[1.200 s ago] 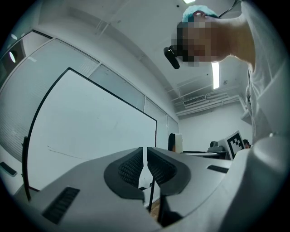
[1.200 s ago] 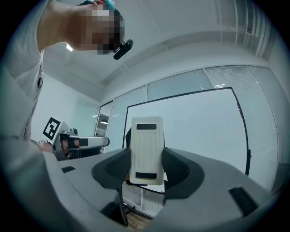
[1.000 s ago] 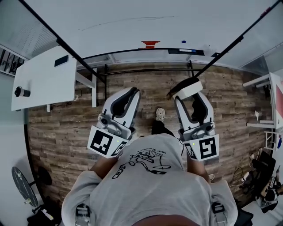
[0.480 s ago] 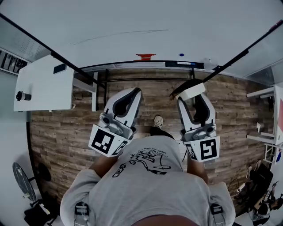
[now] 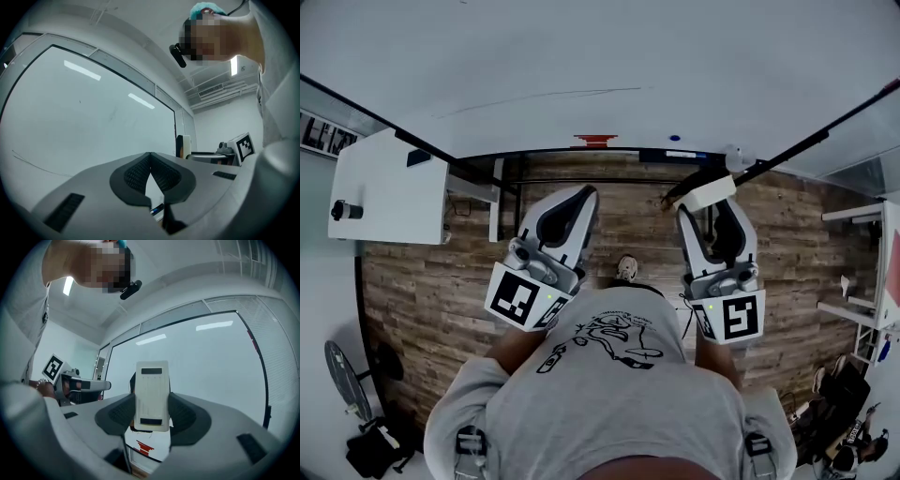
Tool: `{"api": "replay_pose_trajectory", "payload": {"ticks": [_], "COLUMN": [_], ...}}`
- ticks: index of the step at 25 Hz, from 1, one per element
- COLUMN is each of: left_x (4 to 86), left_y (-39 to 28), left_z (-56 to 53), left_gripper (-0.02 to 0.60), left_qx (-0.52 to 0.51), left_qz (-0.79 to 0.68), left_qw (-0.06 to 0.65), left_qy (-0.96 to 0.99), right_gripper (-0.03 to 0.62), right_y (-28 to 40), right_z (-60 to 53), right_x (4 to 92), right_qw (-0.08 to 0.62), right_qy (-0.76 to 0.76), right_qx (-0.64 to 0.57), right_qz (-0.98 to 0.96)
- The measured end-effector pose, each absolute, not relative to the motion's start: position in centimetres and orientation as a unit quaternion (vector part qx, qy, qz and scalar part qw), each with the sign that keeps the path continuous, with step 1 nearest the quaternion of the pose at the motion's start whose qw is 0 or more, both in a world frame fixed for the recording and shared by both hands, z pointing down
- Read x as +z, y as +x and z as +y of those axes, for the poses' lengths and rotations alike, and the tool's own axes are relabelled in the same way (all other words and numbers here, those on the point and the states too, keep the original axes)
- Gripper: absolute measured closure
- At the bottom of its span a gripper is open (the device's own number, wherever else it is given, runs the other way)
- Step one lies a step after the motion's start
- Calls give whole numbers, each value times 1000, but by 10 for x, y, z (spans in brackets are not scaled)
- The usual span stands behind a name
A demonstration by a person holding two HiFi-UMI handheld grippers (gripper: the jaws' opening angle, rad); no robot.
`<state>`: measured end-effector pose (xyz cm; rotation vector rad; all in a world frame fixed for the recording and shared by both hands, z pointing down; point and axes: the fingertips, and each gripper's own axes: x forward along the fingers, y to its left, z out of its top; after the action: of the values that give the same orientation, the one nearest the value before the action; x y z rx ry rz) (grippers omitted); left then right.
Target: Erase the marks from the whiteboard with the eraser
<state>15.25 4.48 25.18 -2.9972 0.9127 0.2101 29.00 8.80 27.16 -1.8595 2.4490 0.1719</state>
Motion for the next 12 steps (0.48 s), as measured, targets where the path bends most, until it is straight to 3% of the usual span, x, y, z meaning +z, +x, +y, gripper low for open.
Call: {"api": "replay_pose_trajectory", "payload": {"ticks": [12], "left_x": [265], "left_y": [182], "left_z": [12], "left_gripper": [560], "left_qx": [71], "left_qz": [304], "left_qw": [-6], "left_qy": [-950], "right_gripper": [369], "right_y": [312], "right_z": [39], "right_x": [274], "right_qw": [5], "right_qy": [-597], "right_qx": [90], "right_qz": [797]}}
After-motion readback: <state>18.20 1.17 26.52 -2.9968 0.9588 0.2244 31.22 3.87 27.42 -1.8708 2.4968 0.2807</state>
